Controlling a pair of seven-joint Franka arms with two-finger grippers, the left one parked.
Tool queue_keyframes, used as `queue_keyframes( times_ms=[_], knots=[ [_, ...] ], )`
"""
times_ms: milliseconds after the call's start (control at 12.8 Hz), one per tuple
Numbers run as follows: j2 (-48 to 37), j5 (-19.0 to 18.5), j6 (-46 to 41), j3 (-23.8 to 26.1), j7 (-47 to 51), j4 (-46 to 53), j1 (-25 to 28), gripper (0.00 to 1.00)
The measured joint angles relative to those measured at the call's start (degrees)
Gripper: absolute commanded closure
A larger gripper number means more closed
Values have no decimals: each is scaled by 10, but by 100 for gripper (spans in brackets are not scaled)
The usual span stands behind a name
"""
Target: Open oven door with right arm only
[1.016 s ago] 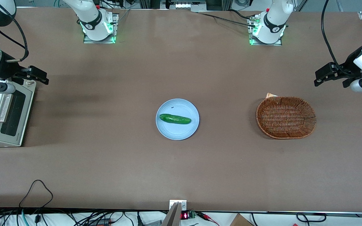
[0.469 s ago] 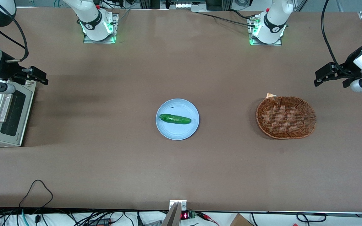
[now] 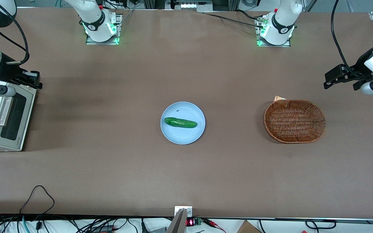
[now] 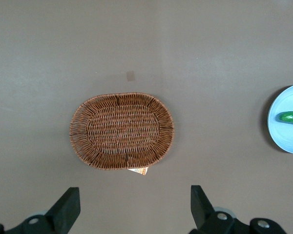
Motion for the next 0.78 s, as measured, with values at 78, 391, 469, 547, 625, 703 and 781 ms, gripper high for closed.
queue_keyframes(
  times_ms=[78,391,469,547,625,703,781],
  knots=[
    [0,0,0,0,-1,0,0,98],
    [0,-1,-10,0,-1,0,0,98],
    [0,-9,-22,0,-1,0,0,98],
    [1,-27,-30,1,-1,0,1,98],
    [4,-48,-38,1,-1,0,2,98],
    [9,-71,-45,3,-1,0,3,98],
    [15,-95,-48,5,-1,0,6,98]
  ],
)
